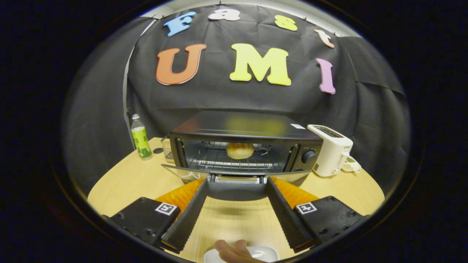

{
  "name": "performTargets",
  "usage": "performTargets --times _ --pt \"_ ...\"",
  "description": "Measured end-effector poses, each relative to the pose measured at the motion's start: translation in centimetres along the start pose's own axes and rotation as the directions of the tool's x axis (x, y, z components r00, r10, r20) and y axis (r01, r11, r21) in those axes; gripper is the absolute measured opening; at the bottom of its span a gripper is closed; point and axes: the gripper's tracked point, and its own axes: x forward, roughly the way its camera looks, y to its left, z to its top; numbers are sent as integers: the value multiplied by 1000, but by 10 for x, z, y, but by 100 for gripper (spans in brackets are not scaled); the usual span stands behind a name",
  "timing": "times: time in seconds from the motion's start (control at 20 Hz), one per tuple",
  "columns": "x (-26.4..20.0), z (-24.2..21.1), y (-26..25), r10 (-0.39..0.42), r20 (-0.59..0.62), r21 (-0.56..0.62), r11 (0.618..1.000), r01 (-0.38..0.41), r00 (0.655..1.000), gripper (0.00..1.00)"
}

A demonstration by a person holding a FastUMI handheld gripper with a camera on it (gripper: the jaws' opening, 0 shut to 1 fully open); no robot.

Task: Open the toaster oven, put the food inside, and close the toaster oven door.

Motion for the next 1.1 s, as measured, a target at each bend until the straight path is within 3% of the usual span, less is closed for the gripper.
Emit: performTargets --times 0.3,0.75,0.95,1.1 --pt "-4 6 0 36 -7 94 995 -36 999 100" --pt "-35 24 -11 31 26 98 995 -33 999 100" --pt "-78 53 -19 16 87 151 988 -29 996 100" --pt "-110 80 -27 -3 146 118 993 -14 989 100"
